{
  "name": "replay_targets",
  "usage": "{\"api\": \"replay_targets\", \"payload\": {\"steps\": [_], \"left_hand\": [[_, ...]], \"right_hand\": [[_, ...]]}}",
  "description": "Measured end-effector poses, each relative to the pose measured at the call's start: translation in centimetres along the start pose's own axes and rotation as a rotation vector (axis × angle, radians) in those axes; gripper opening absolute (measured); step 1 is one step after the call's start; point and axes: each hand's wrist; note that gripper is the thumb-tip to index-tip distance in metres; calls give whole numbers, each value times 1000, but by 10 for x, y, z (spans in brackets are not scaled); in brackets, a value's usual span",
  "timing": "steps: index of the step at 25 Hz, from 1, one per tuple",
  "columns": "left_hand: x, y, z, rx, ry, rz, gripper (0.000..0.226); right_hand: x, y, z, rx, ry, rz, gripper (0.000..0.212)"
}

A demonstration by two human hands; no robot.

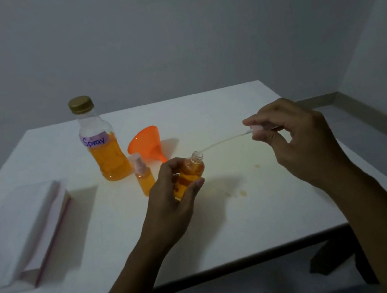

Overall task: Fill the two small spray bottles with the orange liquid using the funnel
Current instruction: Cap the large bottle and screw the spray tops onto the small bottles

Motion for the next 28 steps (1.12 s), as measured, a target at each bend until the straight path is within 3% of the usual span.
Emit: {"api": "replay_targets", "payload": {"steps": [8,12,17,22,24,26,28], "left_hand": [[-2,-2,-1,-25,-53,26,45],[0,-10,-7,-41,-87,51,46],[-3,-15,-12,-87,-169,67,44],[-5,-17,-10,-92,-175,88,44],[-6,-18,-9,-91,-189,84,44],[-8,-17,-9,-89,-202,86,44],[-8,-18,-9,-85,-194,95,44]], "right_hand": [[-2,-7,-2,77,112,21,21],[-3,-20,8,24,143,143,27],[-2,-30,17,-97,-20,301,47],[-3,-27,14,-31,-203,385,66],[-2,-23,8,-102,-184,429,59],[-1,-22,7,-122,-161,396,35],[-3,-23,5,-25,-224,345,43]]}}
Point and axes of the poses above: each hand's wrist, its own x-axis away from the middle knuckle, its own y-axis out of the back of the hand, z = x × y, and after that the axes turned 5 degrees about -z, right-handed
